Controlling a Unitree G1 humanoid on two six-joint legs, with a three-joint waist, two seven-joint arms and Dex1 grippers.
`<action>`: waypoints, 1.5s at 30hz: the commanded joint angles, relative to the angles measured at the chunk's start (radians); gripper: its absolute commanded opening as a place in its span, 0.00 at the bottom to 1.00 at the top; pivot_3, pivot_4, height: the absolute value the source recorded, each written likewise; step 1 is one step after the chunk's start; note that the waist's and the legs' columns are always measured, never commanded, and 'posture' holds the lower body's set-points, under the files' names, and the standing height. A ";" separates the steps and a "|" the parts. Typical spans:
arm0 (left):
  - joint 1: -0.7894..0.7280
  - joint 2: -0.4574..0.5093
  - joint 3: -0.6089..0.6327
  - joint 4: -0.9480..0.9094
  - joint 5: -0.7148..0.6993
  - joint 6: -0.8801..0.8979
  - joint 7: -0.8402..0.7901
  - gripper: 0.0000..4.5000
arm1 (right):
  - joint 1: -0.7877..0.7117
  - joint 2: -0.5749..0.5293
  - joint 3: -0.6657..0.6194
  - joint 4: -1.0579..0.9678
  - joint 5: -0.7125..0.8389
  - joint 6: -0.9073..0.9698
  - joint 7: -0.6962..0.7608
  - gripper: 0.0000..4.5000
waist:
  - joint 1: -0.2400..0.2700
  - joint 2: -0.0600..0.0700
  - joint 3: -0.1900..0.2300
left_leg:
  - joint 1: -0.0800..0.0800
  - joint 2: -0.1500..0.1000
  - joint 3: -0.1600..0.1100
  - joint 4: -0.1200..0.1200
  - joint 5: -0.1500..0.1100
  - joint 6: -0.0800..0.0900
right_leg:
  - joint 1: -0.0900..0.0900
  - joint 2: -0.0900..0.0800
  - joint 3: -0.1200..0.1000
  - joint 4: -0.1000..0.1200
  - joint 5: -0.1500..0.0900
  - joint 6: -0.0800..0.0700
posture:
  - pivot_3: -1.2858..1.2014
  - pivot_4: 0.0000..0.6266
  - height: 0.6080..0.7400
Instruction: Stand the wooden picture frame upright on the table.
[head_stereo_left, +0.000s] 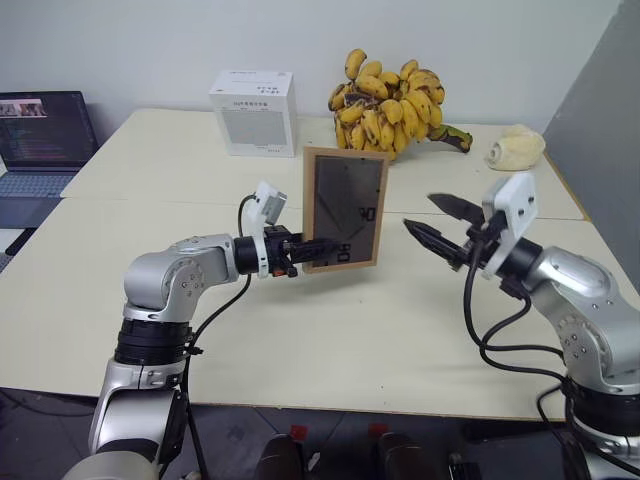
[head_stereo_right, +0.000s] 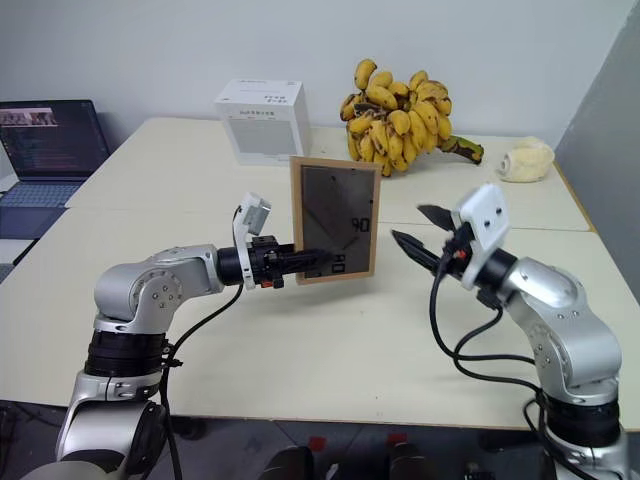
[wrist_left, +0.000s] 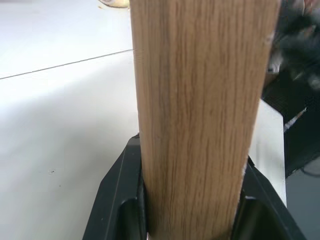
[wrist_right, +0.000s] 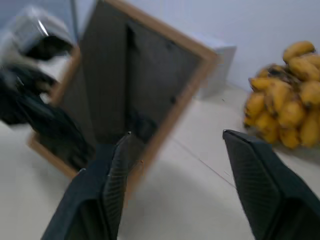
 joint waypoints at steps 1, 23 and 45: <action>-0.044 -0.002 -0.002 -0.073 -0.028 -0.026 -0.013 0.28 | -0.093 0.047 -0.039 -0.007 0.126 0.107 -0.078 0.68 | 0.002 0.000 0.000 | -0.001 0.000 0.000 0.000 0.000 0.000 | -0.001 0.000 0.000 0.000 0.000 0.000 | 0.52 0.24 1.00; -0.283 -0.095 -0.131 0.413 0.174 -0.288 -0.105 0.28 | -0.173 0.181 0.075 0.091 0.128 0.077 -0.191 0.68 | 0.006 0.000 0.000 | -0.007 0.000 0.000 0.000 0.000 0.000 | -0.008 0.000 -0.001 0.001 0.000 -0.001 | 0.52 0.24 1.00; -0.379 -0.121 -0.101 0.575 0.233 -0.355 -0.174 0.28 | -0.139 0.097 0.077 0.098 0.075 0.050 -0.207 0.92 | 0.003 0.000 0.000 | -0.008 0.000 0.000 0.000 0.000 0.000 | -0.009 0.000 -0.001 0.003 0.000 -0.001 | 0.52 0.24 1.00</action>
